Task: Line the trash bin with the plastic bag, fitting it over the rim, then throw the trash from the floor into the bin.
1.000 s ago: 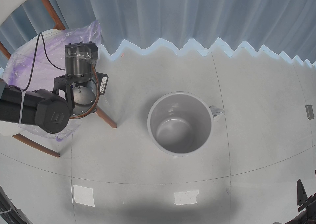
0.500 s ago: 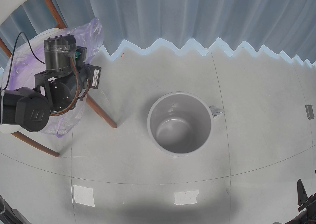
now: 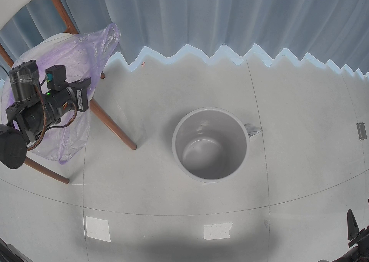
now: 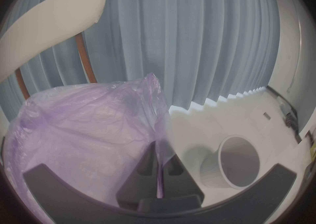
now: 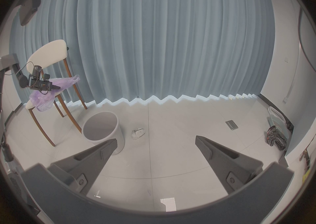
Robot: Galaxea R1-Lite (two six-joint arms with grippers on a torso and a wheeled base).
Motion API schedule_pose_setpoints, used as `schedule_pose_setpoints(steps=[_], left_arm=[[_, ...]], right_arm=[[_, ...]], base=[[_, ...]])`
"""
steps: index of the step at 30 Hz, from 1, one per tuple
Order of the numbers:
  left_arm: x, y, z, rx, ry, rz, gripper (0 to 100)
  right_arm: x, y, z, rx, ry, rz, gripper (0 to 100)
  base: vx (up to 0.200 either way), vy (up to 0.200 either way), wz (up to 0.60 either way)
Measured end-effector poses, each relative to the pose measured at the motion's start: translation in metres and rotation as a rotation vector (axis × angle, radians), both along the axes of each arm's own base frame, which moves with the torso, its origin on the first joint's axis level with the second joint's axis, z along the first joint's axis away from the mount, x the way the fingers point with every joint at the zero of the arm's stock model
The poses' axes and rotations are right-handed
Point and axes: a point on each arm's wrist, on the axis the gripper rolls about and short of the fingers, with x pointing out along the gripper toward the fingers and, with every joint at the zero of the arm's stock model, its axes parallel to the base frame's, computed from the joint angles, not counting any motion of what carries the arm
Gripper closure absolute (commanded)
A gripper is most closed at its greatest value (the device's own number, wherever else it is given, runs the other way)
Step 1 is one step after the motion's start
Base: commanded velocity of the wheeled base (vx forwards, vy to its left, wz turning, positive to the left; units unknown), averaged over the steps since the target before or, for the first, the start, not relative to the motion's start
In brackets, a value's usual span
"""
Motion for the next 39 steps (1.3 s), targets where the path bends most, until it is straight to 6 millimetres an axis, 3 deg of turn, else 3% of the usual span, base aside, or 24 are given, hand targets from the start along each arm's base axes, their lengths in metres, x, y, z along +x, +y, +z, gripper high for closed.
schedule_pose_setpoints(steps=[11, 16, 31, 39], left_arm=[[-0.01, 0.048, -0.003, -0.227, 0.006, -0.324, 100], [-0.018, 0.058, 0.006, -0.327, -0.059, -0.397, 100], [-0.044, 0.038, 0.019, -0.66, -0.029, -0.593, 100], [-0.071, 0.008, 0.038, -0.69, -0.033, -0.761, 100]], right_arm=[[0.0, 0.0, 0.0, 0.0, 0.0, 0.001, 0], [0.0, 0.0, 0.0, 0.0, 0.0, 0.0, 0], [0.0, 0.0, 0.0, 0.0, 0.0, 0.0, 0], [0.0, 0.0, 0.0, 0.0, 0.0, 0.0, 0]], base=[[0.0, 0.0, 0.0], [0.0, 0.0, 0.0], [0.0, 0.0, 0.0], [0.0, 0.0, 0.0]])
